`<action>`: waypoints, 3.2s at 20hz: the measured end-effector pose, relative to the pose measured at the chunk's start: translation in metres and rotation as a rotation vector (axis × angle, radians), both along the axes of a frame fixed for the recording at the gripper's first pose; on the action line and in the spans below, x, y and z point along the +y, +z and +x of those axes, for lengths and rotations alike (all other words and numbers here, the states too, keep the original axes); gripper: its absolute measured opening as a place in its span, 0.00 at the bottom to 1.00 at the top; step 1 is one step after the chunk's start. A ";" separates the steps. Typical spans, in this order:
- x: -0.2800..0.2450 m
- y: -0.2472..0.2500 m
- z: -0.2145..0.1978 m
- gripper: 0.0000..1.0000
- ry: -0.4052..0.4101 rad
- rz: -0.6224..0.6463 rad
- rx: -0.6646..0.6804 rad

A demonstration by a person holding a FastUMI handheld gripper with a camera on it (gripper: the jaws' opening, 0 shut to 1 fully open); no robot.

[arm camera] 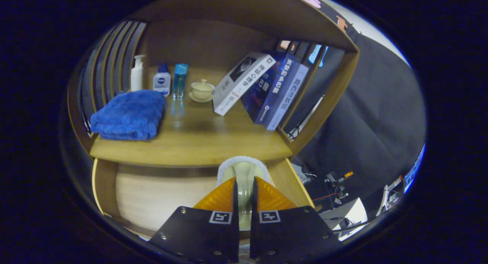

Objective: Pull open the drawer, take out the items inside it, and place them on the countertop above the cabinet.

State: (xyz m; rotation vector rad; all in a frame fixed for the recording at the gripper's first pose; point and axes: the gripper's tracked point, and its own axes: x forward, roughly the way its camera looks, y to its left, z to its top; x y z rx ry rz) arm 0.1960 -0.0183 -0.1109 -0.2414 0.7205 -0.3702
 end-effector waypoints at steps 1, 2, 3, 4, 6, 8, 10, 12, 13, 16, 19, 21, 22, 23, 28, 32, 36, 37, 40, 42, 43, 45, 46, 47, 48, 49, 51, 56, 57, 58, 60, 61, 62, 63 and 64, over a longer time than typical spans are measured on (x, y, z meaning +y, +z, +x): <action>0.001 0.005 0.010 0.12 0.002 0.002 -0.017; 0.002 0.008 0.021 0.12 0.006 0.016 -0.033; 0.005 0.008 0.033 0.12 0.009 0.036 -0.043; 0.005 0.005 0.046 0.12 0.009 0.051 -0.049; 0.008 -0.006 0.069 0.11 0.018 0.070 -0.041; 0.013 -0.020 0.089 0.12 0.038 0.086 -0.024; 0.017 -0.033 0.101 0.12 0.053 0.093 -0.004; 0.015 -0.039 0.107 0.12 0.057 0.087 0.010; 0.015 -0.041 0.109 0.12 0.053 0.093 0.016; 0.012 -0.045 0.128 0.12 0.048 0.154 -0.008; 0.013 -0.047 0.144 0.12 0.058 0.185 -0.029; 0.018 -0.057 0.147 0.15 0.074 0.208 -0.015; 0.019 -0.054 0.150 0.20 0.071 0.212 -0.037; 0.019 -0.054 0.150 0.24 0.060 0.223 -0.048; 0.036 -0.031 0.141 0.76 0.112 0.310 -0.172; 0.050 0.024 0.120 1.00 0.205 0.350 -0.384; 0.047 0.073 0.067 1.00 0.244 0.282 -0.533; 0.047 0.081 0.050 1.00 0.251 0.266 -0.556; 0.046 0.085 -0.002 1.00 0.242 0.216 -0.583; 0.048 0.085 -0.023 1.00 0.238 0.221 -0.621; 0.050 0.083 -0.036 1.00 0.236 0.232 -0.633; 0.062 0.079 -0.058 1.00 0.278 0.276 -0.673; 0.072 0.078 -0.066 1.00 0.319 0.303 -0.696; 0.078 0.076 -0.077 1.00 0.346 0.319 -0.716; 0.083 0.072 -0.087 1.00 0.368 0.327 -0.728; 0.086 0.070 -0.097 1.00 0.386 0.326 -0.746; 0.081 0.056 -0.113 1.00 0.371 0.304 -0.741; 0.065 -0.007 -0.144 1.00 0.302 0.314 -0.645; 0.061 -0.016 -0.148 1.00 0.287 0.325 -0.633; 0.058 -0.026 -0.149 1.00 0.280 0.339 -0.627; 0.057 -0.043 -0.149 1.00 0.273 0.365 -0.609; 0.057 -0.053 -0.149 1.00 0.270 0.374 -0.593; 0.056 -0.061 -0.149 1.00 0.266 0.384 -0.579; 0.057 -0.067 -0.147 1.00 0.265 0.397 -0.568; 0.058 -0.073 -0.146 1.00 0.260 0.409 -0.554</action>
